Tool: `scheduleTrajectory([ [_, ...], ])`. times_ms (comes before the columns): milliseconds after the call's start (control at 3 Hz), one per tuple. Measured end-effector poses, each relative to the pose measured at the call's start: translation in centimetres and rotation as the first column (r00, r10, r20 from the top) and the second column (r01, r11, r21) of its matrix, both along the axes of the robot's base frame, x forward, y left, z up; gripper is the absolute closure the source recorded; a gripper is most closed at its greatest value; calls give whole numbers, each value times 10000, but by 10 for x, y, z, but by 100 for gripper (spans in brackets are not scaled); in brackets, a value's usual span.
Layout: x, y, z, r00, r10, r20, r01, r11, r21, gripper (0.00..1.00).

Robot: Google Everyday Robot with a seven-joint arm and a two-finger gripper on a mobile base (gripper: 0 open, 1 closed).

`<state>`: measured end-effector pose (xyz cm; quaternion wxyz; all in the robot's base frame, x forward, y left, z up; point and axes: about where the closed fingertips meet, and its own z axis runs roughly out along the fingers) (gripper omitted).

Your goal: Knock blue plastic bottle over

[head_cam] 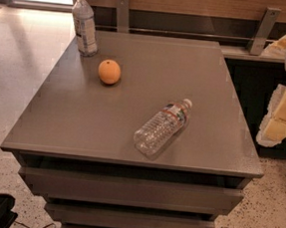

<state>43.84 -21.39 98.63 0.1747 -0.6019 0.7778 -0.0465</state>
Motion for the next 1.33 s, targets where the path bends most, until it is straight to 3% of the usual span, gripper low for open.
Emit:
scheduleTrajectory([
  [333,0,0,0,10000,0,0,0,10000,0,0],
  [667,7,0,2,9991,-195,379,175,9985,515,0],
  [1000,24,2,2,9916,-824,992,600,9756,2113,0],
  [1333,41,17,4,9762,-1534,1535,803,9127,4007,0],
])
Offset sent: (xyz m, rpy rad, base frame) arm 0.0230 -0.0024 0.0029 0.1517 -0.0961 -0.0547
